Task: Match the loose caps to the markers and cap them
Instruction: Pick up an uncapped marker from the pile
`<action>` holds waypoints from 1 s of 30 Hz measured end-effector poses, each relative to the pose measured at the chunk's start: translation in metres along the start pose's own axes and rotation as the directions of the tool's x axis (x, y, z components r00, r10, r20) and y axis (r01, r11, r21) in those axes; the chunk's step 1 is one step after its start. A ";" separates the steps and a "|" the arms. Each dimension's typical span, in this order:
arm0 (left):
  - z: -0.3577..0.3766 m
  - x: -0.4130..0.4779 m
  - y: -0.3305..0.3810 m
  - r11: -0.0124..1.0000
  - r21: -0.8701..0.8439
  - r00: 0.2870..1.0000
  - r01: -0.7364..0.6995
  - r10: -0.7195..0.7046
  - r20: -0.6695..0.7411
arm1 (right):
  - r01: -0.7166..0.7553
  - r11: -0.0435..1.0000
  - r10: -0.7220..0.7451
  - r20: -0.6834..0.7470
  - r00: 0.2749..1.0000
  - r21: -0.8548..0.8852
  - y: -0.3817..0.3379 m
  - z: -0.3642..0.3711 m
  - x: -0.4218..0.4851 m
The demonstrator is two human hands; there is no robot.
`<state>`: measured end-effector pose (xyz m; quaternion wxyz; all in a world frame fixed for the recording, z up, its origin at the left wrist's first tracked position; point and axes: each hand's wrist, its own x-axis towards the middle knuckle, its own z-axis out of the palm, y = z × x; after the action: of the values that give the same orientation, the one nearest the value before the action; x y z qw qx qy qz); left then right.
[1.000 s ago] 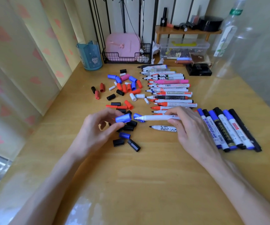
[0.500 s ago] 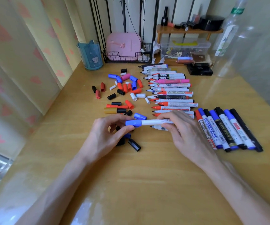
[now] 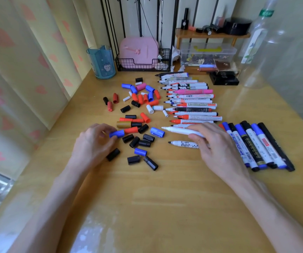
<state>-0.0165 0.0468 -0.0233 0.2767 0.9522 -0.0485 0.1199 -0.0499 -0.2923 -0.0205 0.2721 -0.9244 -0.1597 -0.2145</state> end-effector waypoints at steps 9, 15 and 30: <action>-0.003 -0.004 0.007 0.990 -0.072 0.992 -0.118 0.121 0.039 | -0.019 1.000 0.019 0.022 1.000 -0.010 -0.002 0.001 0.000; 0.009 -0.004 0.013 0.990 0.037 0.989 -0.133 0.130 0.065 | 0.010 1.000 -0.010 0.027 1.000 -0.027 -0.006 0.003 -0.001; 0.014 -0.014 0.044 0.888 -0.355 0.943 -0.293 0.330 0.047 | 0.145 0.986 -0.144 -0.023 0.989 0.085 -0.015 0.007 0.000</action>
<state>-0.0340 0.0026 -0.0160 0.4125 0.8741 -0.2355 0.1021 -0.0542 -0.2760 -0.0196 0.2966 -0.8960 -0.2331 -0.2342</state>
